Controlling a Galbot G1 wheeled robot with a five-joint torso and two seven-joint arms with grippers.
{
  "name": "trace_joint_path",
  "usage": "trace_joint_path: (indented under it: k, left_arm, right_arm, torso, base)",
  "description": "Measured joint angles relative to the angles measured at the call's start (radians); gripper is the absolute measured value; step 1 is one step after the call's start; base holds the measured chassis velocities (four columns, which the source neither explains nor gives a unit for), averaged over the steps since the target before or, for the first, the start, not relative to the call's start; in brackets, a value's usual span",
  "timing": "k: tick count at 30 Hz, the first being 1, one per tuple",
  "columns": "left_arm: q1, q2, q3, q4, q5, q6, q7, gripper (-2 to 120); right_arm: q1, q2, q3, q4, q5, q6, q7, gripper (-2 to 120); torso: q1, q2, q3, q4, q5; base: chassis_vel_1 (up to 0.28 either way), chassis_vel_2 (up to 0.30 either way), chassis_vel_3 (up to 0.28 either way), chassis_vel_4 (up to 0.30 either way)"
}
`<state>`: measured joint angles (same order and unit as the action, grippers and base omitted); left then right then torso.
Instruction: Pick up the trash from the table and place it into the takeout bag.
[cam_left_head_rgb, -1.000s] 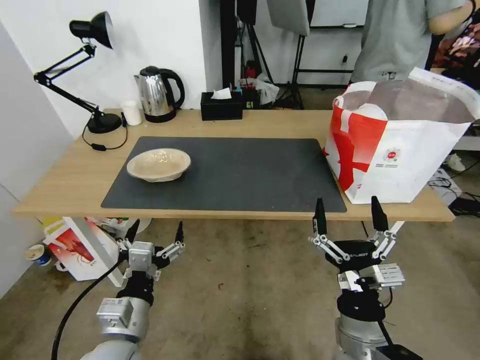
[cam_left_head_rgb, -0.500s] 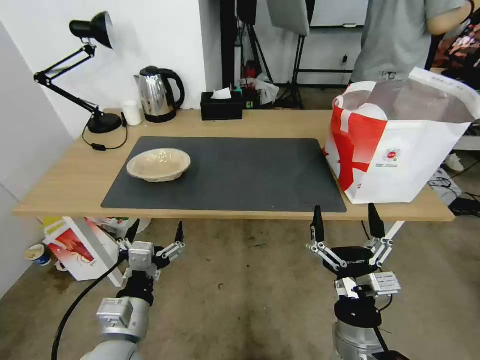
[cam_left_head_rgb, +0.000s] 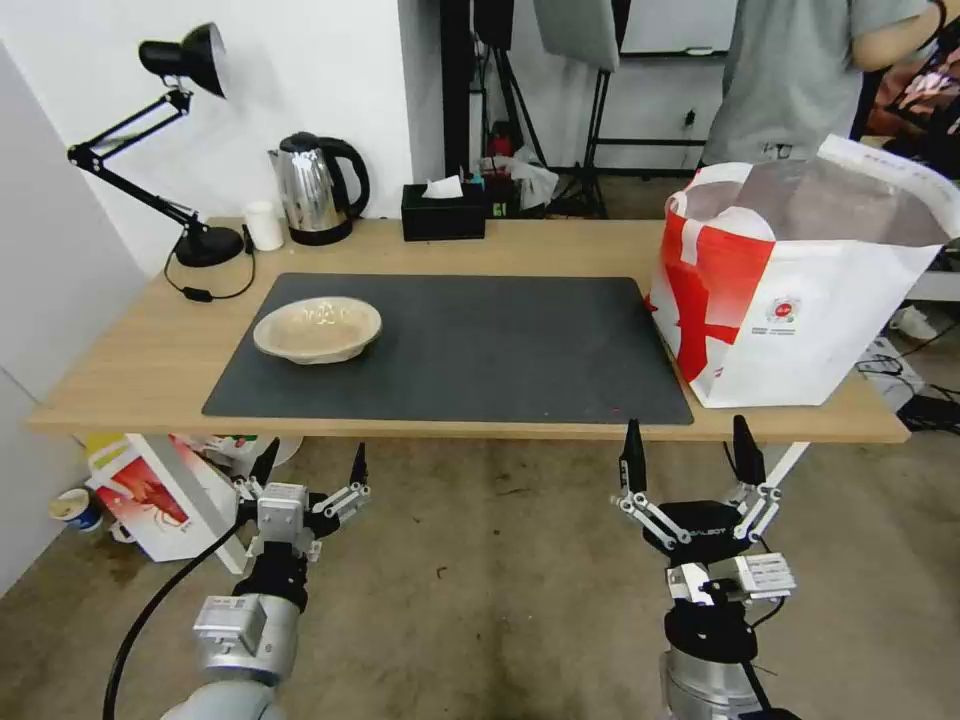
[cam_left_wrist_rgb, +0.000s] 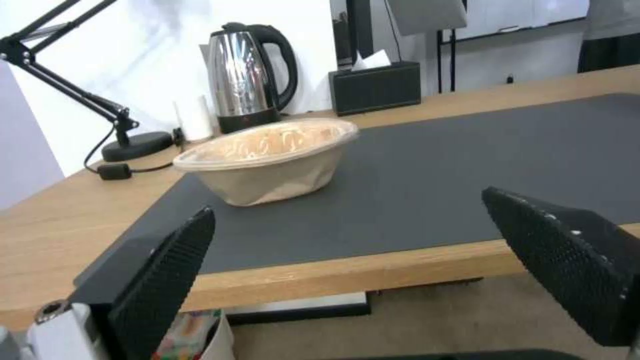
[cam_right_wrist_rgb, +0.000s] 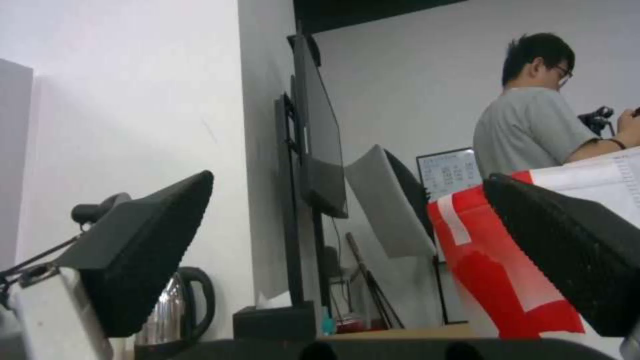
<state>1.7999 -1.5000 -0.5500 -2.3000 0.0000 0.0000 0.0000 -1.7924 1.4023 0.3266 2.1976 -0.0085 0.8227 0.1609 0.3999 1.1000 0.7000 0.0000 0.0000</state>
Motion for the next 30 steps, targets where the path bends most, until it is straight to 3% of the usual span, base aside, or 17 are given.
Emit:
trace_joint_path:
  k: [30]
  left_arm:
    - [0.0,0.0,0.0,0.0,0.0,0.0,0.0,100]
  right_arm:
    - [-0.004,0.014,0.007,-0.06,-0.007,0.001,0.035,100]
  torso:
    - [0.0,0.0,0.0,0.0,0.0]
  base:
    - [0.0,0.0,0.0,0.0]
